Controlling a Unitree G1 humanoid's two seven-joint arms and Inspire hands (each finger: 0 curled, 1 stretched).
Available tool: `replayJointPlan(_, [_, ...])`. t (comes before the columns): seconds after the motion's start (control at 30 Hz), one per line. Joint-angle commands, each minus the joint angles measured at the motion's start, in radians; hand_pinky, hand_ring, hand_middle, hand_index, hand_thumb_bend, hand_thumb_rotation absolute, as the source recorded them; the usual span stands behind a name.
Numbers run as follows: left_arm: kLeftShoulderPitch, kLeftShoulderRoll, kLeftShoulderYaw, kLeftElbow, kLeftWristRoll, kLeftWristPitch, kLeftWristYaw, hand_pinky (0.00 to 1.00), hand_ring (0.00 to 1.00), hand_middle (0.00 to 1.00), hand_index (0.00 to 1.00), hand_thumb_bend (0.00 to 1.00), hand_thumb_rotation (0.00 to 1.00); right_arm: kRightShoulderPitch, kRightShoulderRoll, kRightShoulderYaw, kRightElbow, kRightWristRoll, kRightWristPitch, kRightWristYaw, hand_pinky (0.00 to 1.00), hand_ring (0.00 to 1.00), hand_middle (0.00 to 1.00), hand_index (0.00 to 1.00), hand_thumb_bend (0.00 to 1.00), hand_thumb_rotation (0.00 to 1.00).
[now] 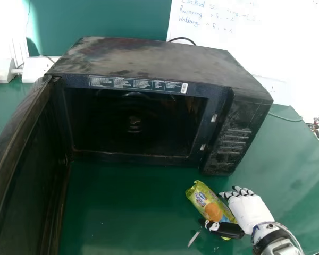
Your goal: Put biscuit inside oven
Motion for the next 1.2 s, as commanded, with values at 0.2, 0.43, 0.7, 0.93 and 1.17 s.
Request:
replayJointPlan(0.2, [0.027, 0.000, 0.011, -0.033, -0.012, 0.005, 0.005, 1.00, 0.97, 0.92, 0.83, 1.00, 1.00, -0.014, 0.016, 0.020, 0.028, 0.004, 0.011, -0.011, 1.00, 0.91, 0.92, 0.90, 0.92, 0.63])
replayJointPlan(0.43, [0.041, -0.002, 0.014, -0.041, -0.013, -0.002, -0.001, 1.00, 0.97, 0.92, 0.84, 1.00, 1.00, -0.009, 0.026, 0.036, 0.041, -0.008, 0.032, -0.014, 1.00, 0.92, 0.93, 0.90, 0.91, 0.62])
replayJointPlan(0.7, [0.055, -0.012, 0.006, -0.069, -0.007, 0.002, 0.013, 1.00, 0.97, 0.92, 0.83, 1.00, 1.00, -0.017, 0.033, 0.050, 0.071, -0.016, 0.033, -0.053, 0.90, 0.91, 0.92, 0.90, 0.91, 0.58])
replayJointPlan(0.93, [0.068, -0.023, -0.003, -0.098, -0.002, 0.002, 0.023, 1.00, 0.97, 0.92, 0.83, 1.00, 1.00, -0.020, 0.052, 0.062, 0.085, -0.010, 0.029, -0.110, 0.65, 0.85, 0.88, 0.87, 0.92, 0.50])
replayJointPlan(1.17, [0.081, -0.032, -0.006, -0.122, 0.002, 0.009, 0.034, 1.00, 0.97, 0.92, 0.83, 1.00, 1.00, -0.019, 0.055, 0.078, 0.074, -0.026, 0.041, -0.113, 0.66, 0.83, 0.86, 0.86, 0.91, 0.49])
